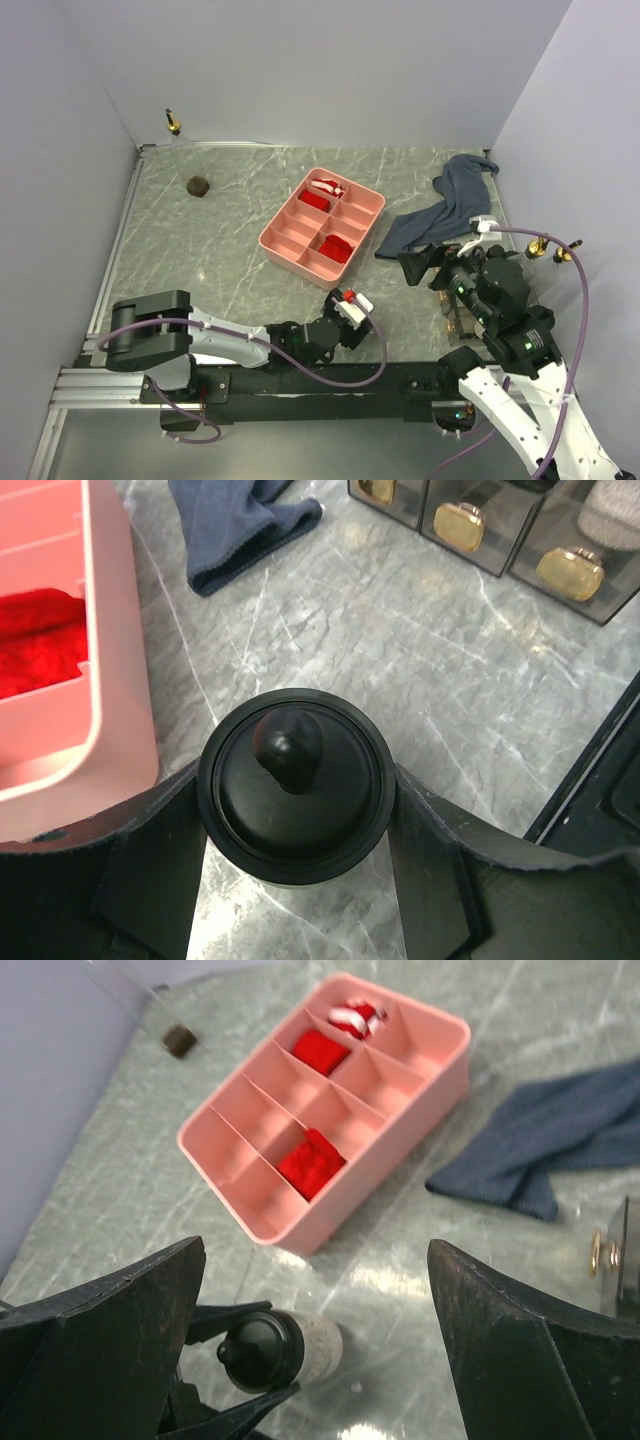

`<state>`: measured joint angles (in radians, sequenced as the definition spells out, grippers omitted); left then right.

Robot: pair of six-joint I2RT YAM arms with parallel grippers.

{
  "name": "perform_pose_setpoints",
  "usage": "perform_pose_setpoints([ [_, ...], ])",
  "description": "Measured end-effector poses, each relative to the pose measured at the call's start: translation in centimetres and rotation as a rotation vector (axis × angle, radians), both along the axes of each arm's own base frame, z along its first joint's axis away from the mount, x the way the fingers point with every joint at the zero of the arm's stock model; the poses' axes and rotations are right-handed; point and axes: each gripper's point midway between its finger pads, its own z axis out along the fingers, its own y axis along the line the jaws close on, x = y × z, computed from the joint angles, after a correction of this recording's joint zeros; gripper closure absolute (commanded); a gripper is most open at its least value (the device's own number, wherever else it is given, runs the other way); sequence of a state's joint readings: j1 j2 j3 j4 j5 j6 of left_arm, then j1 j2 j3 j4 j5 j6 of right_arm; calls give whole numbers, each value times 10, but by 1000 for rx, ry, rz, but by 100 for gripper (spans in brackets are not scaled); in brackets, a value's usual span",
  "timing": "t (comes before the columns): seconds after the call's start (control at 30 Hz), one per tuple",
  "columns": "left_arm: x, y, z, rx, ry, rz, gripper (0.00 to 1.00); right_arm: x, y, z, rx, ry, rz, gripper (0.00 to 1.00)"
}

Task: Organize the condiment bottles
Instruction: Place the bottle at the center of the board.

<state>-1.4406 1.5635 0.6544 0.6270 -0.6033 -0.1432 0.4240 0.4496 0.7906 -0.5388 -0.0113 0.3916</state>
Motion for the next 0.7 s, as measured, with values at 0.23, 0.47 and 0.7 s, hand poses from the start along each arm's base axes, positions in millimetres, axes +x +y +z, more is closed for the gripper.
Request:
perform_pose_setpoints([
  [0.23, 0, -2, -10, 6, 11, 6, 4, -2, -5, -21, -13, 123, -44, 4],
  [0.47, -5, 2, 20, -69, 60, 6, 3, -1, 1, -27, 4, 195, -37, 10],
  [0.7, -8, 23, 90, -167, 156, 65, 3, -1, 19, -41, 7, 275, 38, 13],
])
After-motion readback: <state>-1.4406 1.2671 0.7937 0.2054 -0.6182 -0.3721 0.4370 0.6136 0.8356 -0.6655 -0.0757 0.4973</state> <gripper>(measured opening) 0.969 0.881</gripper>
